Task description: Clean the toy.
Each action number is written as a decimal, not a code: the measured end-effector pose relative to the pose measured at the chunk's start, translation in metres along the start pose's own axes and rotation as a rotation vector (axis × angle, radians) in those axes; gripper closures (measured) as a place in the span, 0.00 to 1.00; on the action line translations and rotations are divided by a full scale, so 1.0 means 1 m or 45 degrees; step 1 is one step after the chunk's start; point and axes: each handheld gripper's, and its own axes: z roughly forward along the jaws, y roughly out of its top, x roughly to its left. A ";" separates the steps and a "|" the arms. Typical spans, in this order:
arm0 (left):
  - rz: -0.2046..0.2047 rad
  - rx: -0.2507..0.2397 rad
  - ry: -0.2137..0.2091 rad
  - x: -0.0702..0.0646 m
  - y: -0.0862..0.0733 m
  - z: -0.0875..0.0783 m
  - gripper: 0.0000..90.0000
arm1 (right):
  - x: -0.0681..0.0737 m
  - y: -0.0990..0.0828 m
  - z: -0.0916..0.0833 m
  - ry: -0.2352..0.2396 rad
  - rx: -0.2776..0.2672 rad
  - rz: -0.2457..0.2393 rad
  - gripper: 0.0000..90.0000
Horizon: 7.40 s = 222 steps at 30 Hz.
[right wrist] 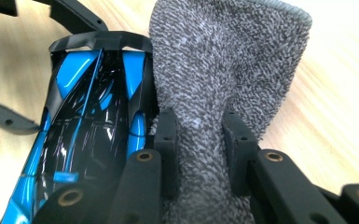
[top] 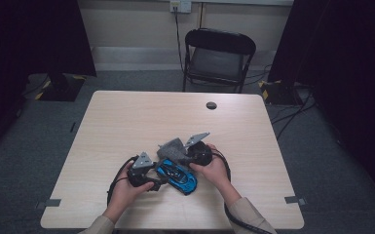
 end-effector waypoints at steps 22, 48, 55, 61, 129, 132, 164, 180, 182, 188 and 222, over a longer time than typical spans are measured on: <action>0.027 0.017 0.003 -0.005 0.002 0.004 0.23 | 0.002 -0.044 -0.042 0.037 0.011 -0.048 0.79; 0.056 0.016 0.000 -0.006 0.003 0.003 0.26 | -0.006 -0.011 -0.008 -0.034 -0.070 0.031 0.79; 0.048 0.019 0.003 -0.005 0.003 0.003 0.25 | -0.002 -0.008 -0.001 -0.004 -0.043 0.025 0.79; 0.047 0.019 0.003 -0.006 0.003 0.004 0.25 | -0.003 -0.013 -0.003 0.012 -0.042 0.028 0.79; 0.061 0.029 0.029 -0.007 0.003 0.005 0.24 | 0.019 -0.085 -0.070 0.026 -0.056 0.011 0.78; 0.064 0.032 0.030 -0.007 0.003 0.005 0.24 | 0.020 -0.088 -0.074 0.029 -0.052 0.010 0.78; 0.065 0.032 0.026 -0.007 0.004 0.005 0.27 | 0.037 -0.117 -0.102 0.110 -0.032 -0.001 0.77; 0.084 0.044 0.000 -0.011 0.007 0.003 0.27 | 0.022 -0.131 -0.130 0.008 -0.047 0.044 0.43; 0.084 0.046 -0.002 -0.010 0.007 0.002 0.27 | 0.023 -0.127 -0.131 0.005 -0.084 0.055 0.38; 0.081 0.022 0.013 -0.006 0.010 -0.005 0.27 | 0.030 -0.111 -0.119 -0.001 -0.129 0.047 0.39; 0.029 -0.009 0.029 -0.001 0.021 0.007 0.29 | 0.080 -0.093 -0.074 0.233 0.015 -0.258 0.79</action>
